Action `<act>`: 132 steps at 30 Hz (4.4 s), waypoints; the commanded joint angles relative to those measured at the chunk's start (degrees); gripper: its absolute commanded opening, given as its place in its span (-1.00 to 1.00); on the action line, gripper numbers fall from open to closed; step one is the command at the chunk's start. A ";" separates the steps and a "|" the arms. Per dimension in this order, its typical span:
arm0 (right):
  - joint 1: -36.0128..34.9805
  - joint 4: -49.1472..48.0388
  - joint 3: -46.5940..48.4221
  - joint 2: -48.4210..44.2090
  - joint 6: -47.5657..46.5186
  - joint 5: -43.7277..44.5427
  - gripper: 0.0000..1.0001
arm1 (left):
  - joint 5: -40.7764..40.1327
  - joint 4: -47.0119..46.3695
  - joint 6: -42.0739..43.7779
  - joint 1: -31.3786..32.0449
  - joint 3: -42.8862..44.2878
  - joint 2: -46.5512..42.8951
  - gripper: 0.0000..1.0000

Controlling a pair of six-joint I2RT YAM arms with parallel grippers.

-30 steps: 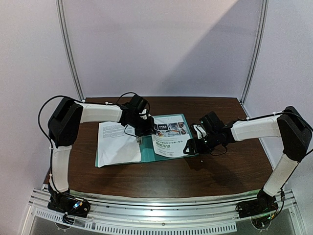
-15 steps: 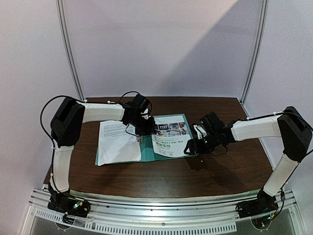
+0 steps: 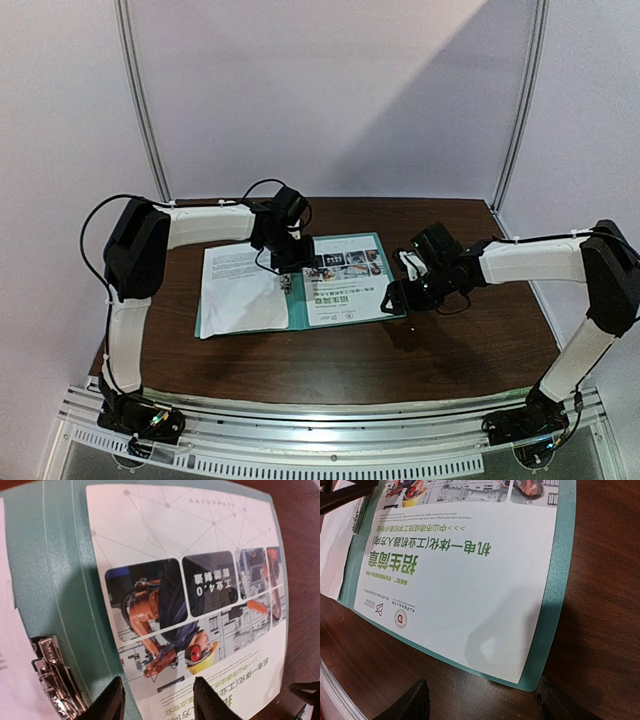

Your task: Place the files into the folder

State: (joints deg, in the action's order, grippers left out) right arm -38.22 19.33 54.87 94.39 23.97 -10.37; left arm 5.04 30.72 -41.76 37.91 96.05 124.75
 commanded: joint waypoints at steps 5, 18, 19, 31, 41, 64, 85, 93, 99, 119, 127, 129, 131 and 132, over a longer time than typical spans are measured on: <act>-0.20 2.05 2.40 -2.17 -0.85 0.89 0.45 | -4.86 5.30 2.40 1.20 1.24 -5.66 0.16; -0.21 -0.54 4.29 -1.79 -0.47 -2.21 0.46 | -16.22 8.69 7.41 -0.78 -14.45 -25.36 0.61; -0.22 -0.66 4.51 -1.44 -0.35 -2.34 0.46 | -16.00 8.32 7.58 -1.49 -16.65 -27.10 0.61; -0.19 -1.53 6.77 0.55 0.67 -4.06 0.46 | -9.77 5.92 6.66 -9.93 -38.91 -46.77 0.59; 0.50 -2.28 10.92 4.73 1.06 0.14 0.50 | -4.34 -0.28 11.31 -20.46 -45.21 -48.65 0.44; 12.34 -6.23 16.45 16.11 4.60 -5.51 0.51 | 6.28 -7.32 18.87 -34.77 -16.04 -8.99 0.14; 12.96 -9.17 19.22 24.18 3.79 -12.10 0.34 | 6.06 -8.58 18.06 -35.19 -7.35 -0.41 0.10; 12.92 -9.46 18.97 25.25 4.21 -13.18 0.33 | 8.85 -8.88 16.45 -34.78 -2.00 4.17 0.02; 12.88 -9.06 18.87 25.58 4.08 -13.44 0.32 | 10.80 -8.52 16.09 -33.82 1.12 7.70 -0.02; 12.04 -10.87 6.01 17.49 4.76 -15.60 0.25 | 9.16 -9.50 17.80 -26.94 -25.52 -7.08 -0.14; 10.49 -11.41 -1.24 11.14 5.69 -15.34 0.24 | 9.27 -12.65 15.77 -24.43 -39.53 -17.14 -0.14; 10.06 -11.65 -3.69 9.06 6.11 -15.17 0.24 | 9.31 -13.27 15.08 -23.36 -42.73 -19.51 -0.14; 9.55 -11.94 -5.74 6.81 6.75 -14.92 0.24 | 9.02 -13.52 14.52 -22.45 -45.63 -21.83 -0.14; 9.34 -12.21 -6.81 6.10 6.98 -14.94 0.24 | 8.84 -13.72 14.25 -22.08 -46.96 -23.29 -0.14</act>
State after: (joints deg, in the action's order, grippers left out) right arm -27.29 1.67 53.10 102.50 29.02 -26.06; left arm 14.33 10.26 -25.32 13.21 56.03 103.07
